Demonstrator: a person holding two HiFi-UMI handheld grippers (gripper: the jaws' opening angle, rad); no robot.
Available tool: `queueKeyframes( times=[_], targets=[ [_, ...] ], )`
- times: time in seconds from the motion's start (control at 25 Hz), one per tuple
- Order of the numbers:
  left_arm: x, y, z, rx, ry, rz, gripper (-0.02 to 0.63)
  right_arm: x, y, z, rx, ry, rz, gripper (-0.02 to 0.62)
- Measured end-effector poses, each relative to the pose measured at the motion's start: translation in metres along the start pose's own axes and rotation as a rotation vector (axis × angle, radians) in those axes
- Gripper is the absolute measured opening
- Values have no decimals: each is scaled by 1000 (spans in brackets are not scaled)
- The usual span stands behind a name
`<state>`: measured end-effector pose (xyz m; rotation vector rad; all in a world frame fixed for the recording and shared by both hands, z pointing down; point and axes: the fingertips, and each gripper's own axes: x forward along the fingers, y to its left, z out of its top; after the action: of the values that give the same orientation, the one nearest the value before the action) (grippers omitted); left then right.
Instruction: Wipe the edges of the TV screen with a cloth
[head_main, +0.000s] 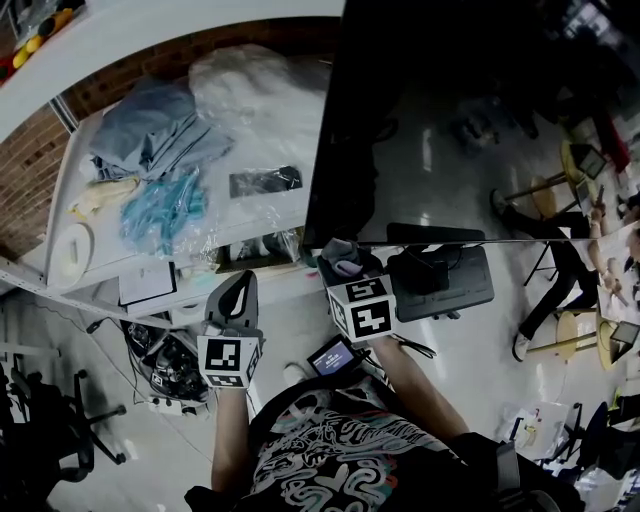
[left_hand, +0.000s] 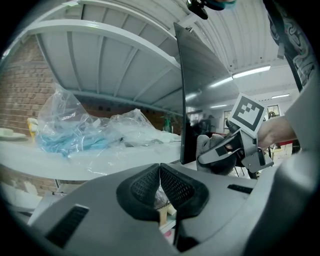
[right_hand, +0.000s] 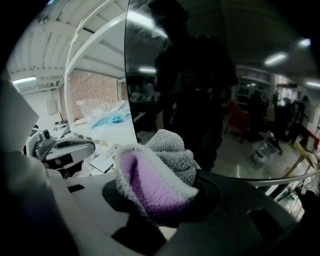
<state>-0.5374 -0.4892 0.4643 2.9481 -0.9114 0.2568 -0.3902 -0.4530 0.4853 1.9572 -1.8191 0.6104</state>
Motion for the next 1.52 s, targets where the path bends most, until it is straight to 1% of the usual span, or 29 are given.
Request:
queueKeyframes(
  times=[0.36,0.52,0.64,0.72,0.84,1.0,1.2,1.28,1.36,1.48,1.52],
  targets=[
    [-13,9,-3,-6,2,37,18,8,21,4,-35,-19,48,209],
    [-19,7,-6,-8,9,45,18,8,41,5,-60,-44,130,209],
    [-23,2,-2,-6,3,46,17,-1,56,12,-92,-93,177,209],
    [-29,-2,3,-10,-3,44,18,-14,62,17,-60,-146,202,209],
    [-37,-9,15,-34,-42,42,17,-37,63,25,12,-240,237,208],
    [-37,-21,26,-35,-86,28,18,-68,41,26,44,-301,196,207],
    [-29,-56,48,-1,-137,-40,17,-104,9,17,82,-347,116,207],
    [-24,-73,57,-9,-167,-68,17,-120,-4,16,112,-401,93,206],
    [-20,-90,59,4,-165,-90,17,-138,-16,13,134,-447,81,204],
    [-17,-115,64,21,-161,-104,18,-157,-29,0,93,-423,65,202],
    [-17,-122,66,25,-162,-103,18,-161,-33,-5,94,-417,70,202]
  ],
)
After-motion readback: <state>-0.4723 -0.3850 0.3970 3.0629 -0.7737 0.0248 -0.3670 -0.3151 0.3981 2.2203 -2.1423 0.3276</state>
